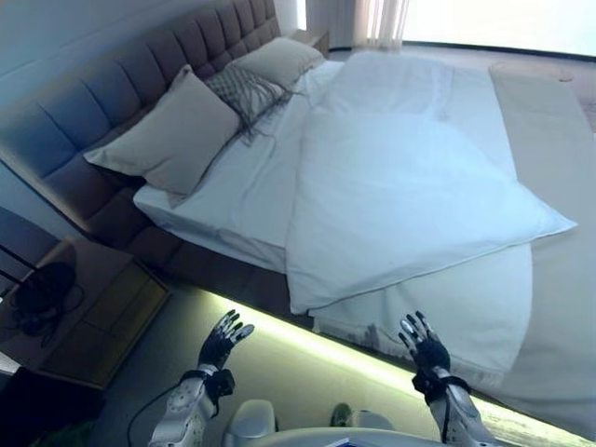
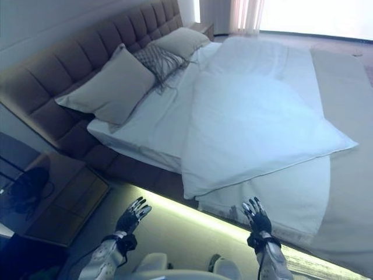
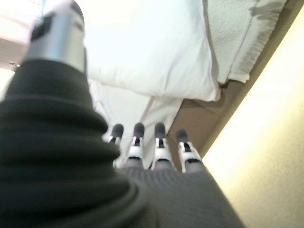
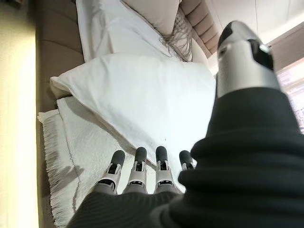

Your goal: Make the bed neatly

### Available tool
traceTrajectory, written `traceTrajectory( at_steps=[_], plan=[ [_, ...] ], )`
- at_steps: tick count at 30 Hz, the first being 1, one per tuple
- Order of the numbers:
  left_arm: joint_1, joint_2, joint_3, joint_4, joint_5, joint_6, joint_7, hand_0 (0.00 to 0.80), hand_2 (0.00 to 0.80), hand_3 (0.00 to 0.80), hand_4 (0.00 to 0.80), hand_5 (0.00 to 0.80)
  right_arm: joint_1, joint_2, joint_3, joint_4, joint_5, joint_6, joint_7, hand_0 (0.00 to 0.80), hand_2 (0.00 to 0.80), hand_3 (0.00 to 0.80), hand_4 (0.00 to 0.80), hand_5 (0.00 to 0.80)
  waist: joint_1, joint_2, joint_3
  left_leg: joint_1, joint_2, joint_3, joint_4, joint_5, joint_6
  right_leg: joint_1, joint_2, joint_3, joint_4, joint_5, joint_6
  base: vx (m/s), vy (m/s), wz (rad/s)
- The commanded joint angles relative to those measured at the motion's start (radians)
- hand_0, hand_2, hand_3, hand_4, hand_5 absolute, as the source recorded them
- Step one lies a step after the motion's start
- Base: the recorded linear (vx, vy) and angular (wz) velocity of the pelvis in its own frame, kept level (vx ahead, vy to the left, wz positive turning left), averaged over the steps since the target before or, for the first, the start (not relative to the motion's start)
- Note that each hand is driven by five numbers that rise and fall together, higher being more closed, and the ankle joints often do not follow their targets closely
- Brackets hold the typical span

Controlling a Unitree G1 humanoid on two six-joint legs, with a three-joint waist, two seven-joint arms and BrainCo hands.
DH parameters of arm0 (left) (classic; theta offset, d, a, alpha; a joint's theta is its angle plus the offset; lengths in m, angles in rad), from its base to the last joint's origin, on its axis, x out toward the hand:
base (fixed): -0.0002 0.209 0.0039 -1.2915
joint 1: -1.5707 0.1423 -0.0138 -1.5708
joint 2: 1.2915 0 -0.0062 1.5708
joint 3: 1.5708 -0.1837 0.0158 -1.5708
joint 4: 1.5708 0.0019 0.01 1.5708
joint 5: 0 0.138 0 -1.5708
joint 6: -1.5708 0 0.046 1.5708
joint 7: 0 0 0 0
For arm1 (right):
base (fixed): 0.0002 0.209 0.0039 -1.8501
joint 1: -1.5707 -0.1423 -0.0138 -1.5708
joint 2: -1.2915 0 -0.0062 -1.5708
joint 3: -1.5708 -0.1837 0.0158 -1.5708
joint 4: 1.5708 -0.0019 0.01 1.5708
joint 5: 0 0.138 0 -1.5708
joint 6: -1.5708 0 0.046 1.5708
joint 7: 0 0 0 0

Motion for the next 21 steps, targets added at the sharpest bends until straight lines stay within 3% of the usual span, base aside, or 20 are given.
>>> traceTrajectory(
  at_steps=[1,7,11,14,16,17,18,21],
  plan=[
    [-0.022,0.012,0.020,-0.059,0.009,-0.045,-0.021,0.000,0.000,0.000,0.000,0.000,0.009,0.000,0.017,-0.095,0.012,-0.035,-0.015,0.000,0.000,0.000,0.000,0.000,0.053,0.028,0.023,-0.039,0.036,-0.062,-0.189,0.278,-0.022,0.123,0.006,0.024,-0.098,0.058,0.121,0.340,0.075,-0.22],
    [0.008,0.008,0.029,-0.051,0.001,-0.032,-0.031,0.000,0.000,0.000,0.000,0.000,0.036,0.004,0.013,-0.103,0.010,-0.027,-0.004,0.000,0.000,0.000,0.000,0.000,0.067,0.071,0.028,-0.068,0.100,-0.048,-0.280,0.361,-0.049,0.171,0.020,0.042,-0.036,-0.028,0.096,0.389,0.144,-0.37],
    [0.021,0.009,0.043,-0.039,-0.017,-0.031,-0.033,0.000,0.000,0.000,0.000,0.000,0.050,0.004,0.010,-0.099,-0.009,-0.017,0.009,0.000,0.000,0.000,0.000,0.000,0.064,0.097,0.030,-0.068,0.112,-0.029,-0.279,0.355,-0.052,0.186,0.003,0.047,0.033,-0.082,0.094,0.457,0.237,-0.38],
    [0.021,0.013,0.061,-0.024,-0.029,-0.037,-0.051,0.000,0.000,0.000,0.000,0.000,0.043,0.016,0.021,-0.078,-0.018,-0.032,-0.004,0.000,0.000,0.000,0.000,0.000,0.070,0.096,0.028,-0.066,0.085,-0.022,-0.244,0.257,-0.029,0.185,-0.064,0.046,0.118,-0.122,0.122,0.480,0.296,-0.19],
    [0.031,0.032,0.068,-0.041,-0.013,-0.018,-0.041,0.000,0.000,0.000,0.000,0.000,0.062,0.053,0.011,-0.073,-0.039,-0.028,-0.031,0.000,0.000,0.000,0.000,0.000,0.074,0.080,0.014,-0.052,0.045,-0.012,-0.194,0.199,0.005,0.213,-0.147,0.045,0.166,-0.120,0.172,0.525,0.309,-0.08],
    [0.033,0.037,0.069,-0.049,-0.006,-0.016,-0.042,0.000,0.000,0.000,0.000,0.000,0.071,0.064,0.005,-0.080,-0.039,-0.020,-0.033,0.000,0.000,0.000,0.000,0.000,0.077,0.071,0.008,-0.056,0.029,-0.008,-0.173,0.186,0.018,0.219,-0.170,0.047,0.181,-0.107,0.188,0.492,0.253,0.02],
    [0.037,0.042,0.070,-0.069,0.001,-0.011,-0.043,0.000,0.000,0.000,0.000,0.000,0.087,0.075,0.012,-0.102,-0.047,-0.018,-0.029,0.000,0.000,0.000,0.000,0.000,0.086,0.057,-0.007,-0.053,-0.001,-0.003,-0.158,0.162,0.056,0.203,-0.213,0.054,0.227,-0.041,0.211,0.426,0.234,0.04],
    [0.047,0.060,0.064,-0.078,0.010,-0.013,-0.047,0.000,0.000,0.000,0.000,0.000,0.116,0.093,0.025,-0.127,-0.067,-0.050,-0.023,0.000,0.000,0.000,0.000,0.000,0.099,0.054,-0.034,-0.038,-0.048,0.020,-0.147,0.125,0.111,0.159,-0.271,0.080,0.375,0.041,0.203,0.372,0.259,0.07]
  ],
)
